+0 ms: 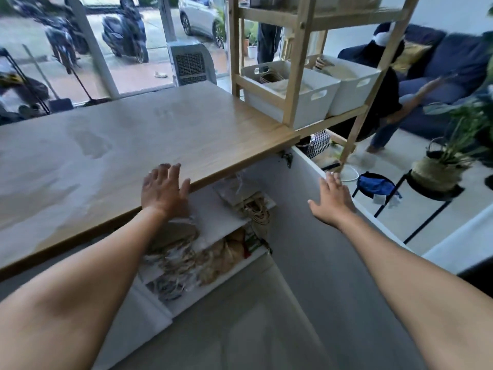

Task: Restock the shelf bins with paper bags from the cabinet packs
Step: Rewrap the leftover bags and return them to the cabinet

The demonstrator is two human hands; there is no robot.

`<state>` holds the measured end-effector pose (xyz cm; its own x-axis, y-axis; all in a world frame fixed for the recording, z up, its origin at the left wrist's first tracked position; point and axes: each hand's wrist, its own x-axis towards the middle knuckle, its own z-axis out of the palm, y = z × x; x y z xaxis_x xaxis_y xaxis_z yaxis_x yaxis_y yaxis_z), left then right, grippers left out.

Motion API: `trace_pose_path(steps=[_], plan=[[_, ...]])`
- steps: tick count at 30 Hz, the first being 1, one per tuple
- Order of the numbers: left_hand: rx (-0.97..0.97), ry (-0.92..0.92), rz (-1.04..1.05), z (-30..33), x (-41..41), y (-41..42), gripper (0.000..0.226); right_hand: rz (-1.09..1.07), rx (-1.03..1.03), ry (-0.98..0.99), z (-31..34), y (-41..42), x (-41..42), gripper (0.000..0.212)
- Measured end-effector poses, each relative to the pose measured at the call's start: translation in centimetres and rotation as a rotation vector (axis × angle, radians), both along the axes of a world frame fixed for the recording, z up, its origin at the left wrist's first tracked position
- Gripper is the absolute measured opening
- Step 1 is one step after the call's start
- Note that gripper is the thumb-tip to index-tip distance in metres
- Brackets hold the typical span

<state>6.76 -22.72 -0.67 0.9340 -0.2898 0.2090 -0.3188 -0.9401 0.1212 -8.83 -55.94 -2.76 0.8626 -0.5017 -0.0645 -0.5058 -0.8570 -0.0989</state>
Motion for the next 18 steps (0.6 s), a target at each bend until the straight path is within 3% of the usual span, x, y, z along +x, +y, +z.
trace_pose_path(steps=[6, 18], plan=[[0.064, 0.197, 0.184, -1.3, 2.3, 2.5, 0.073, -0.181, 0.042, 0.057, -1.1, -1.6, -0.2, 0.087], [0.102, 0.187, 0.198, -1.7, 3.2, 2.7, 0.075, -0.277, 0.001, 0.128, -2.1, 0.6, 1.3, 0.117]])
